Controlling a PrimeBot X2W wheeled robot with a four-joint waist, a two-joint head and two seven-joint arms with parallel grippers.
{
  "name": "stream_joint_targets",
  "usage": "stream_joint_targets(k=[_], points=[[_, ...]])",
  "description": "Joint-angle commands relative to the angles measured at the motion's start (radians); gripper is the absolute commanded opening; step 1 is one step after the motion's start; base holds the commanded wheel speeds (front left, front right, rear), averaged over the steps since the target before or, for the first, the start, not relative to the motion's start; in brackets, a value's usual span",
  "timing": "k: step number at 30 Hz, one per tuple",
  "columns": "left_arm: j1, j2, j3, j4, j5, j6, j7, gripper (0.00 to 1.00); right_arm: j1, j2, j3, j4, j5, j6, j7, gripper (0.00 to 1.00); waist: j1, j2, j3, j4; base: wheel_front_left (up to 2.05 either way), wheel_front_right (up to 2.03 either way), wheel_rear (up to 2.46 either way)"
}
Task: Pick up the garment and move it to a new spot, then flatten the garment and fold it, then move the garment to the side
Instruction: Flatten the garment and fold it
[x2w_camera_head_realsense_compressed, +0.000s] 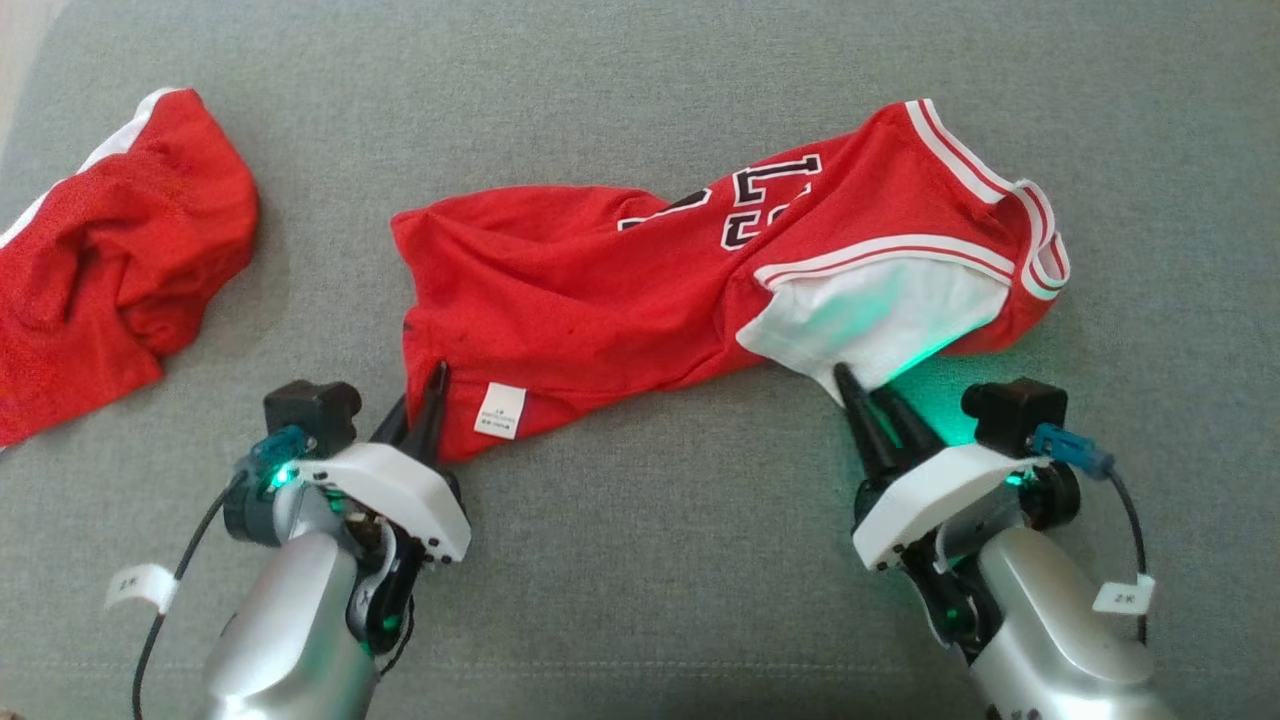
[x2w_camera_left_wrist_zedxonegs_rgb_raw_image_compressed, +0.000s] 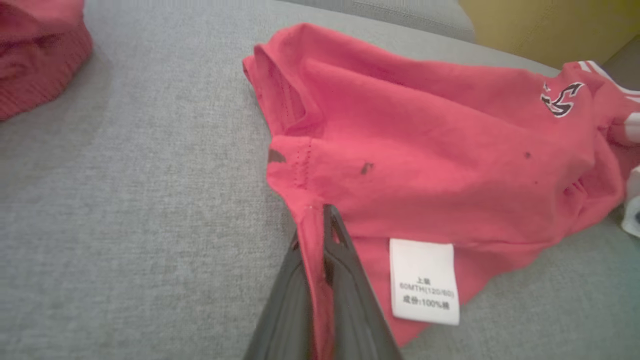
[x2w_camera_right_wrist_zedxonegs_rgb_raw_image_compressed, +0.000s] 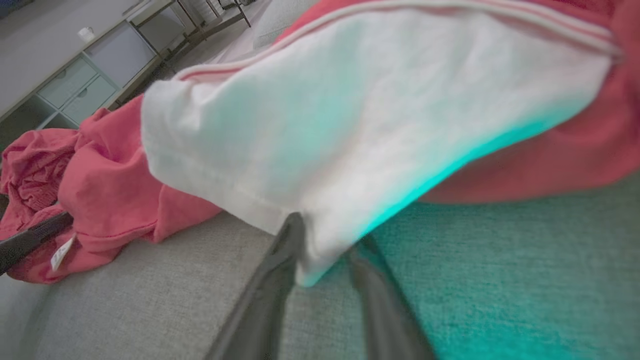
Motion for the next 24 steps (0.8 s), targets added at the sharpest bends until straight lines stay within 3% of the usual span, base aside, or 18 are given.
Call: stream_joint_targets(k=[1,9,14,24], points=[[-0.039,0.021,0.028,-0.031,0.012,0.004,-0.024,0.00,-0.008,0.003,0.031,-0.022,0.011,-0.001,-0.026,0.00,-0.0001,0.0000,-0.001,-0.001,0.00,0.00,0.00],[-0.016,0.065,0.059,-0.143,0.023,0.039,-0.075,0.00,0.041,-0.078,0.009,-0.161,-0.023,-0.001,-0.039,0.00,-0.0001,0.0000,-0.047,-0.032,0.00,0.00,0.00],[0.008,0.098,0.075,-0.286,0.035,0.069,-0.077,0.00,0.090,-0.129,-0.083,-0.352,-0.073,-0.001,0.004,0.00,-0.0001,0.0000,-0.093,-0.052,0.00,0.00,0.00],[0.018,0.157,0.114,-0.617,0.033,0.125,0.012,0.00,0.087,-0.160,-0.309,-0.768,-0.187,-0.001,0.133,0.00,-0.0001,0.0000,-0.197,-0.069,0.00,0.00,0.00]])
